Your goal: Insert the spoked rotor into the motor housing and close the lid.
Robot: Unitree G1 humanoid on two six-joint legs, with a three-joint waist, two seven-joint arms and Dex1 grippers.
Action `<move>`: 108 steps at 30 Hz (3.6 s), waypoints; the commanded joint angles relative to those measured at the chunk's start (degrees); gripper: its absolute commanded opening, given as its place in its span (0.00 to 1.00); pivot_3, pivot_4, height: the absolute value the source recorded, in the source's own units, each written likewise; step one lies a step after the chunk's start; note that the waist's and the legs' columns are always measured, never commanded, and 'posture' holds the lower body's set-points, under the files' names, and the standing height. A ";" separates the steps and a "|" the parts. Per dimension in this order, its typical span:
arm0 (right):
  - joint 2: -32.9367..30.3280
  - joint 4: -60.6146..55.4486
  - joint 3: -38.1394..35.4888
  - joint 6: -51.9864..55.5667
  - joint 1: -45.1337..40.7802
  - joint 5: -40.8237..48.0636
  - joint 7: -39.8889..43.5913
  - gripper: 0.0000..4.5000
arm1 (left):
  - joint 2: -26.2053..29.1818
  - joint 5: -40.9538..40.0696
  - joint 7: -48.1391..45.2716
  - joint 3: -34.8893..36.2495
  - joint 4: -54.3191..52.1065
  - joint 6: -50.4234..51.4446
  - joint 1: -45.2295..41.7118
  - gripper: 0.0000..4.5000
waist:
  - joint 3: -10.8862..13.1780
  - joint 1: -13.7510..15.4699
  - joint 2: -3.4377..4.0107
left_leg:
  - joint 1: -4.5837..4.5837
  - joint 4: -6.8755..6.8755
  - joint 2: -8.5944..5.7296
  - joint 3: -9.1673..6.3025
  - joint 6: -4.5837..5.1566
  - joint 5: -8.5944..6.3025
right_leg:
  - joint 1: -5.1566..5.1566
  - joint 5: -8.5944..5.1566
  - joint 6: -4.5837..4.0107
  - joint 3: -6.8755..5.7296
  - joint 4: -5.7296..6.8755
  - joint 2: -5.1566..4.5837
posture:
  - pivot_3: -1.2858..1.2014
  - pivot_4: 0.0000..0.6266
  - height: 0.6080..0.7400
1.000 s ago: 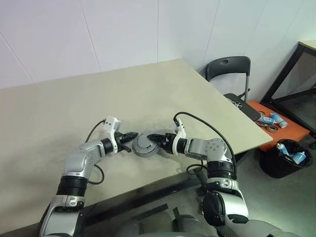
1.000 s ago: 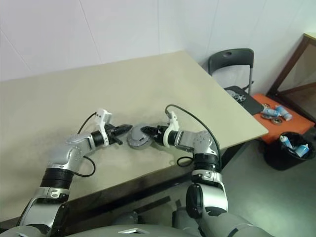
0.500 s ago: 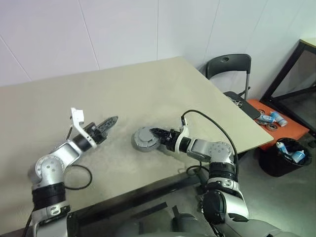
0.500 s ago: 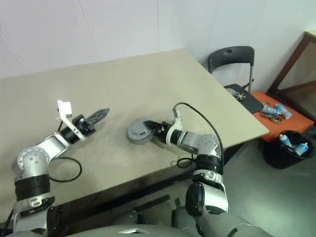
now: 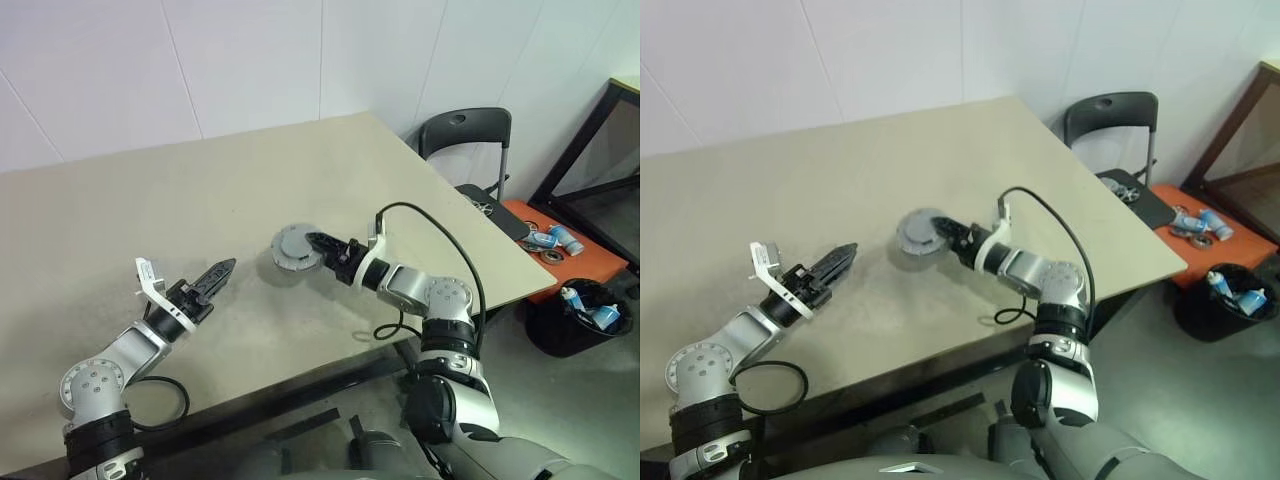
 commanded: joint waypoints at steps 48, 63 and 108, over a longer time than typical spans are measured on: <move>-0.01 -0.55 3.96 -0.09 -4.72 7.94 -0.73 0.52 | -6.28 -2.35 0.81 -8.53 11.50 -8.37 -15.14 0.88 | 0.00 0.07 -0.05 | 0.02 0.90 -0.15 -0.05 0.05 0.00 | 0.20 0.06 0.10 -0.03 0.67 0.28 | 0.52 0.00 1.00; -0.07 -2.07 5.80 0.64 -3.79 7.08 -1.14 0.52 | -8.96 -3.24 6.63 -10.14 7.94 -6.99 -15.60 0.54 | 0.00 0.06 -0.07 | 0.03 0.91 -0.15 -0.06 0.05 0.00 | 0.20 0.06 0.11 -0.02 0.68 0.28 | 0.52 0.00 1.00; -0.30 2.89 8.44 -4.04 -4.69 4.29 0.54 0.95 | 16.51 7.06 2.24 10.60 20.98 -23.04 -7.02 0.54 | -0.07 -1.26 -0.36 | 0.05 0.92 0.18 -0.06 0.03 0.00 | 0.16 0.09 0.07 0.09 0.72 0.45 | 0.52 0.00 1.00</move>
